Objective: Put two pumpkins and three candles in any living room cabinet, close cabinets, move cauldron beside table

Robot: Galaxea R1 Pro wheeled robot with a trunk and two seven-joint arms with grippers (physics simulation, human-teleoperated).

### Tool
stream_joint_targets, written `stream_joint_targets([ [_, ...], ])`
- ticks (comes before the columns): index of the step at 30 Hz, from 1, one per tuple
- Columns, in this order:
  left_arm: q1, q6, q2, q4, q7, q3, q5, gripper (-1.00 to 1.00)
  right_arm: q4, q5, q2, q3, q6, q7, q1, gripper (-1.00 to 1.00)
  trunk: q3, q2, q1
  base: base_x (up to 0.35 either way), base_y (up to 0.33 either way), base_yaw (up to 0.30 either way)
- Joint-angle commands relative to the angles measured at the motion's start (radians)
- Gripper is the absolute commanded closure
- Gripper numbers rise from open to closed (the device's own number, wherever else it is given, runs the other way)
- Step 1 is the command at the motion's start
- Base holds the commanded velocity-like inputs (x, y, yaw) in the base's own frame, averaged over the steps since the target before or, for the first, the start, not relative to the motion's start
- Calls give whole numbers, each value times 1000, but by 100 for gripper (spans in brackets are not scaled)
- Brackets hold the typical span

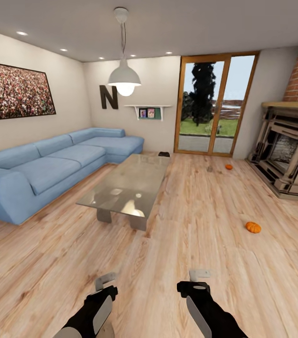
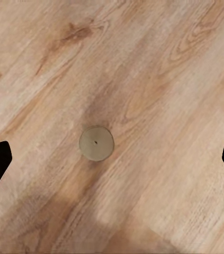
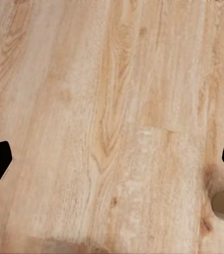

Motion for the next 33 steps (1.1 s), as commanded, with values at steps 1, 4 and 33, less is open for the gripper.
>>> stream_joint_targets([
  [1,0,5,0,-2,4,-1,4,-100,-2,-9,-1,4,3,-9,-1,-100,-2,-1,0,186,237,11],
  [4,0,5,0,-2,4,-1,4,-100,-2,-8,0,4,2,-9,-1,-100,-2,-1,0,170,267,6],
  [33,0,6,-3,-2,-36,-30,-2,-100,-2,-8,-4,-32,1,-9,-1,-100,13,-1,0,80,255,-203],
])
